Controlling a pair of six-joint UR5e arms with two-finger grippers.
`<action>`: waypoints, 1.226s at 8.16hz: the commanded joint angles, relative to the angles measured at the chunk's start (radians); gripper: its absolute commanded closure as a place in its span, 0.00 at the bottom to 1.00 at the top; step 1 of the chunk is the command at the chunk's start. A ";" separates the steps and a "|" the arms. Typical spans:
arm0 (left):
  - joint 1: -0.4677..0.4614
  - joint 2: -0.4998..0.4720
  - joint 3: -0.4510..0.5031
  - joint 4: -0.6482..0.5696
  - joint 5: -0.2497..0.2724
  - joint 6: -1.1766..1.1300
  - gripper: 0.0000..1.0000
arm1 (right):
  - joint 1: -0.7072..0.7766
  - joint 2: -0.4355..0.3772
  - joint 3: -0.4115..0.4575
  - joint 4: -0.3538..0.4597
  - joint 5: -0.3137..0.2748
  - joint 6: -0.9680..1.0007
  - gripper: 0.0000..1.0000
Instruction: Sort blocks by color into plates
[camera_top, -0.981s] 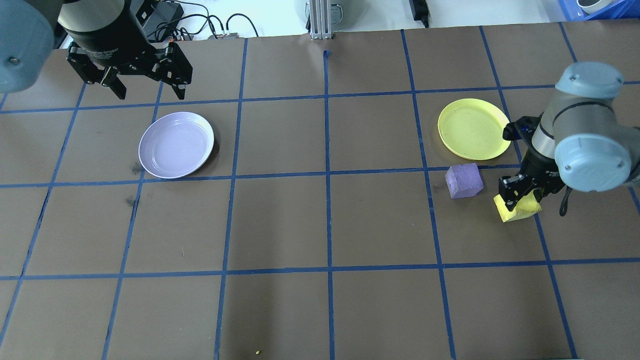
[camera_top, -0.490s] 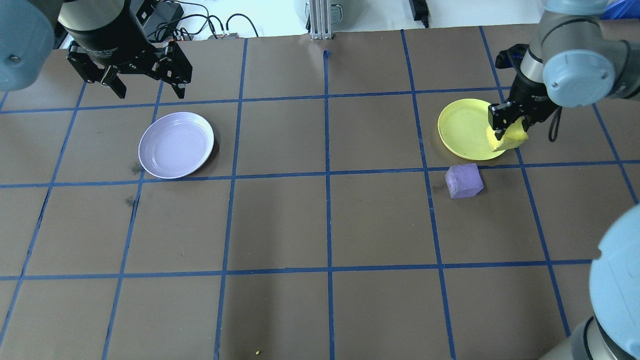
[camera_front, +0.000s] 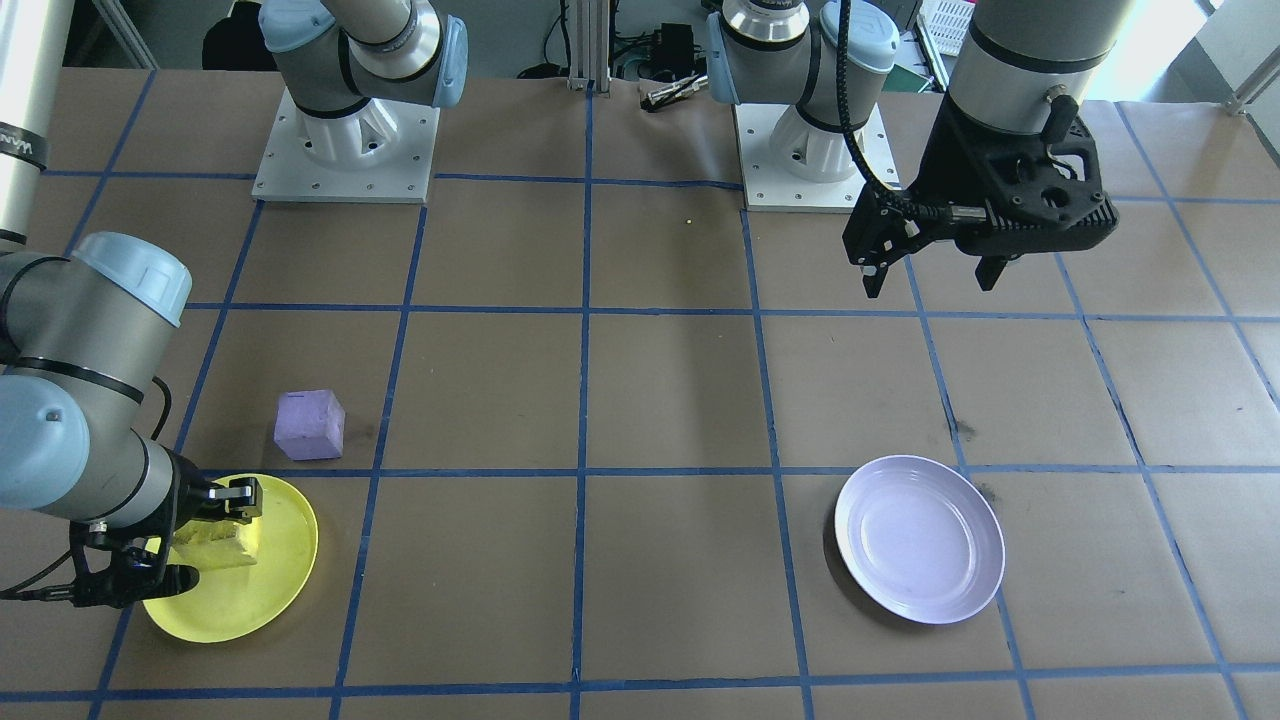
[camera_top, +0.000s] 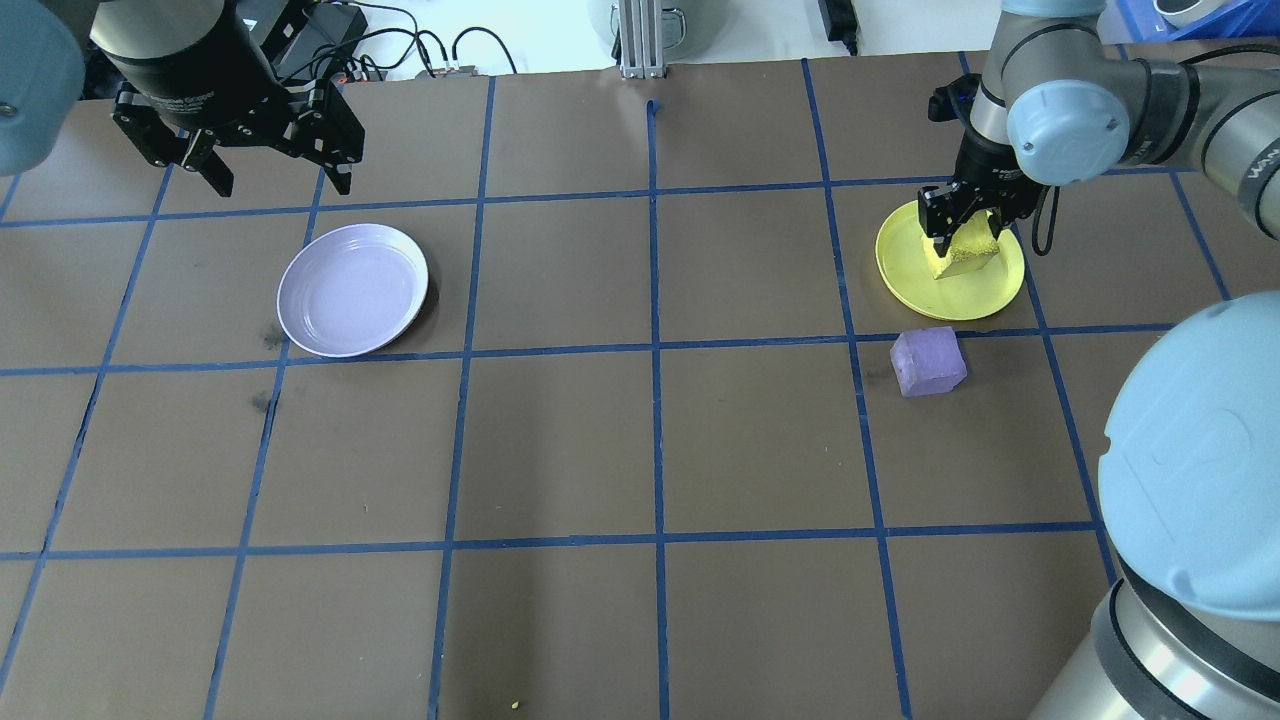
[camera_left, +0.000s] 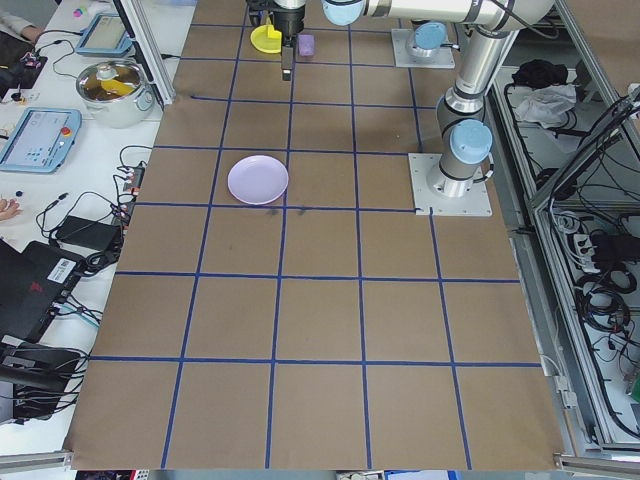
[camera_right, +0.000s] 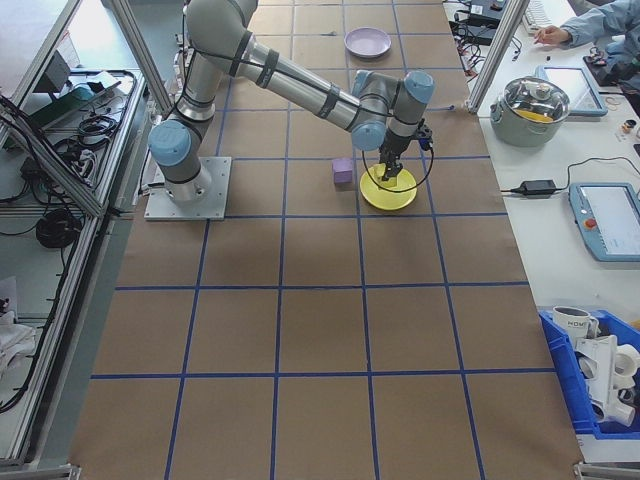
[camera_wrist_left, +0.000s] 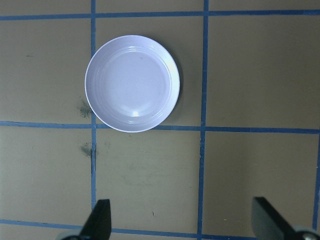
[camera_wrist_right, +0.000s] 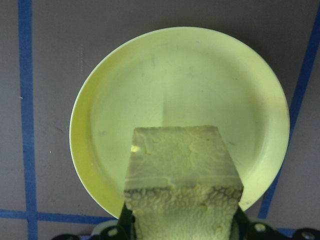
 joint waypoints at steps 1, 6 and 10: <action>0.008 0.002 -0.003 0.000 0.000 0.002 0.00 | 0.004 0.009 -0.002 0.011 -0.004 0.002 0.00; 0.008 -0.001 -0.003 0.000 0.000 0.000 0.00 | 0.035 -0.040 0.129 0.117 0.001 0.000 0.00; 0.008 0.000 -0.005 0.000 0.001 0.002 0.00 | 0.038 -0.082 0.197 0.115 0.009 -0.001 0.00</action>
